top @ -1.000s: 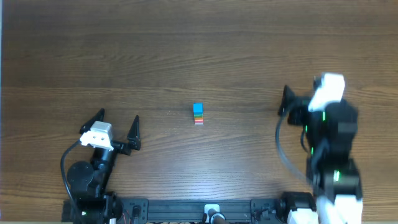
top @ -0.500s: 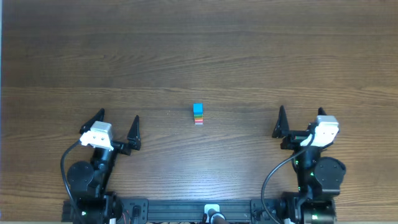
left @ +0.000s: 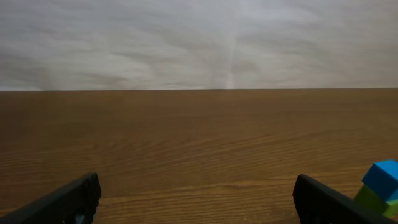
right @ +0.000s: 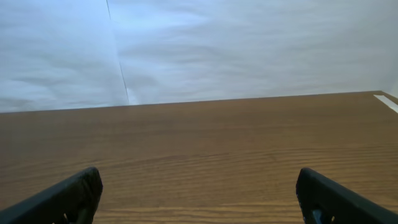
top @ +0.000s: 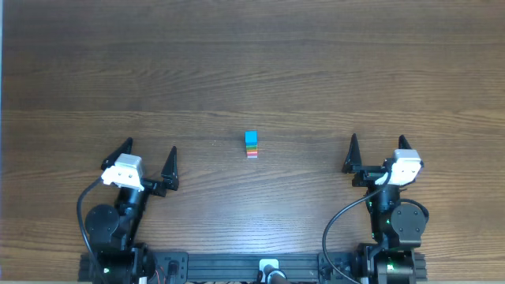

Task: Stack Cubes

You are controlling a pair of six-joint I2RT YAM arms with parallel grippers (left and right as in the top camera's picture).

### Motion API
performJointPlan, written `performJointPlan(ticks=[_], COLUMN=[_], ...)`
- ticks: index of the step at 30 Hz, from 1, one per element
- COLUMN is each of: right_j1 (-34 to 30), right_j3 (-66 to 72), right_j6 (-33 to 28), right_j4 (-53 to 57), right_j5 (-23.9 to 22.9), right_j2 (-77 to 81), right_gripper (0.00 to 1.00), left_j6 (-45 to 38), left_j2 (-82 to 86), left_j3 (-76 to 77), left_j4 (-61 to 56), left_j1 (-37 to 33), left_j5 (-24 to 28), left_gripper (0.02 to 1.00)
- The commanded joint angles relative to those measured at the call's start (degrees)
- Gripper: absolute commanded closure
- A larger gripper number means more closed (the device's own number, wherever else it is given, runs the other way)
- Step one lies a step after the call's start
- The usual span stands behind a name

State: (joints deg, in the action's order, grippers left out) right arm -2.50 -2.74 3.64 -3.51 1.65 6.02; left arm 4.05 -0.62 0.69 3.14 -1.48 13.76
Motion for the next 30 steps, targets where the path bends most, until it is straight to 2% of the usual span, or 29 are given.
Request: performJointPlan(ticks=[1, 10, 14, 17, 30], right_j1=[0.9, 1.5, 1.5, 1.5, 1.4], right_j3=[1.6, 2.5, 2.5, 2.5, 2.5], right_j6=[-0.8, -2.1, -6.8, -7.9, -8.0], right_j4=[-1.1, 1.0, 3.7, 5.5, 7.5], right_j5=[1.0, 3.3, 3.2, 3.0, 1.6], right_j2=[-0.6, -1.0, -1.9, -3.3, -5.7], right_gripper=[0.007, 0.007, 0.007, 0.009, 0.007], left_j6=[-0.8, -0.8, -0.8, -0.8, -0.8], left_j2=[0.3, 0.3, 0.3, 0.3, 0.3], left_j3=[-0.4, -0.4, -0.4, -0.4, -0.4], left_j4=[-0.2, -0.2, -0.2, -0.2, -0.2], left_j1=[-0.3, -0.3, -0.3, -0.3, -0.3], left_j5=[0.8, 0.8, 0.8, 0.8, 0.8], left_gripper=[0.018, 0.02, 0.023, 0.023, 0.02])
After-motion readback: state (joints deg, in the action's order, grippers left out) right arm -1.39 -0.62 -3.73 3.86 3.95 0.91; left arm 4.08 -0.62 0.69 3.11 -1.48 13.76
